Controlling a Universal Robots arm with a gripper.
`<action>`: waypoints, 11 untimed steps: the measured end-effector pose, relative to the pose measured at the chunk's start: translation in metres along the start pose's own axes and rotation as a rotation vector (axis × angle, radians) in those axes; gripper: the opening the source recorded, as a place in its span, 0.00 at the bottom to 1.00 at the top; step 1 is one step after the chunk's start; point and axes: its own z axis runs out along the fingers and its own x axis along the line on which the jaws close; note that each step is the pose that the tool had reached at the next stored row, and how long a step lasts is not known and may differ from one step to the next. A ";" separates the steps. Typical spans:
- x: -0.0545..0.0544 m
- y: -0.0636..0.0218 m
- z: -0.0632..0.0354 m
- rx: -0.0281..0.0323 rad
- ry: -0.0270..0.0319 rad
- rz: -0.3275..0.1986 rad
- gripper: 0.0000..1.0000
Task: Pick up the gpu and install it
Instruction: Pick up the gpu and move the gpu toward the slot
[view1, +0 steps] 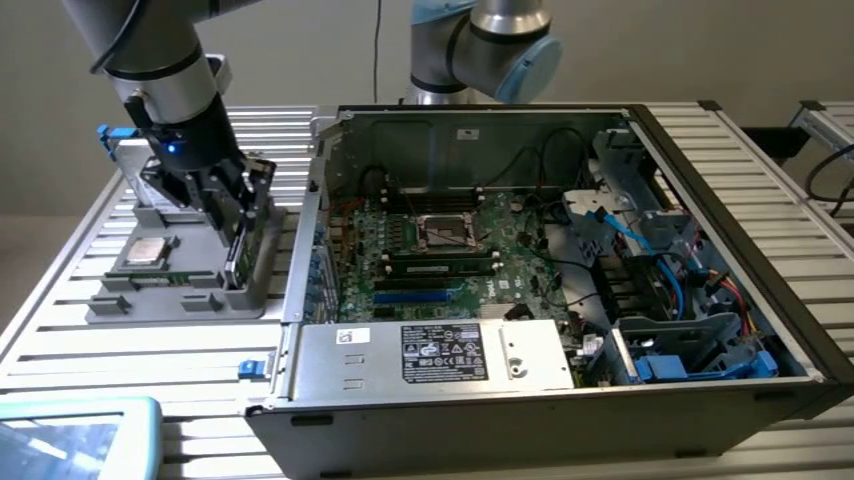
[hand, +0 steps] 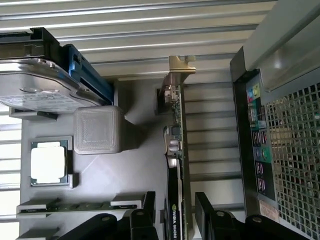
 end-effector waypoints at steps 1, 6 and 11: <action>0.000 -0.0002 0.0018 -0.0005 -0.0003 0.003 0.45; 0.000 -0.0012 0.0108 -0.0018 -0.0005 0.016 0.47; 0.000 -0.0022 0.0192 -0.0052 0.0005 0.026 0.53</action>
